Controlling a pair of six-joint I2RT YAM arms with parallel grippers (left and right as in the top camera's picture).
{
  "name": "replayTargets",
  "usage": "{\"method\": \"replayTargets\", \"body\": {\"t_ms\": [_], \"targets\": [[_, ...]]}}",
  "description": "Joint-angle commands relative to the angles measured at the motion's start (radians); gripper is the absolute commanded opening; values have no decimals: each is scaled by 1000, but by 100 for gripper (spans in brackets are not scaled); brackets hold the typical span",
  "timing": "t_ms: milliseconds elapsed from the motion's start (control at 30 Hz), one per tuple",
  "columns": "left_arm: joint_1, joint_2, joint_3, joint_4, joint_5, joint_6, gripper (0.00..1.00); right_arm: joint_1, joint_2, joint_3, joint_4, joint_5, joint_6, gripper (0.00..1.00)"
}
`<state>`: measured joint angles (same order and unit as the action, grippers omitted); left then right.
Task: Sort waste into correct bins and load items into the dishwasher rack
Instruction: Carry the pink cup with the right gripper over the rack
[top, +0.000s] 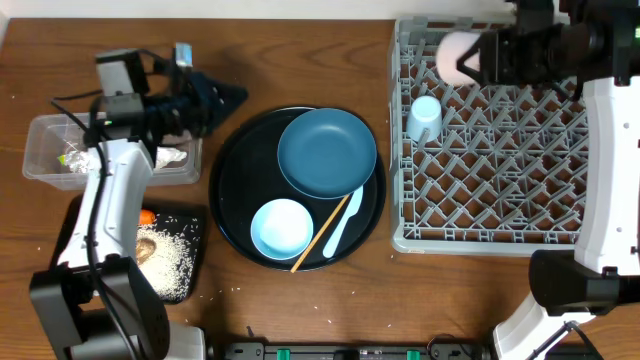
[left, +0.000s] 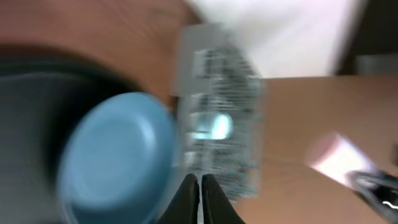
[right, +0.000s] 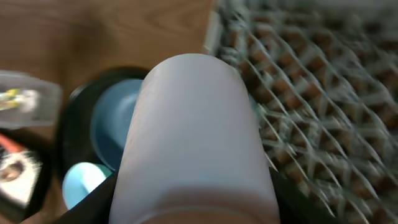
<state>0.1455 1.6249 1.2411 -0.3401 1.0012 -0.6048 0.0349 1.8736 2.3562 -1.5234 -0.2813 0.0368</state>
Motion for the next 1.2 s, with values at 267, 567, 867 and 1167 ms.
{"method": "replayTargets", "body": {"t_ms": [267, 567, 867, 1167], "targets": [[-169, -28, 6, -81, -513, 167, 6, -9, -2, -14, -83, 190, 120, 13], [-314, -141, 6, -178, -851, 167, 6, -8, -1, -212, 19, 215, 130, 9], [-454, -207, 6, -328, -1048, 167, 6, -10, -1, -357, 204, 343, 131, 6], [-468, -206, 6, -417, -1103, 167, 7, -22, 44, -431, 287, 360, 123, 6]]}}
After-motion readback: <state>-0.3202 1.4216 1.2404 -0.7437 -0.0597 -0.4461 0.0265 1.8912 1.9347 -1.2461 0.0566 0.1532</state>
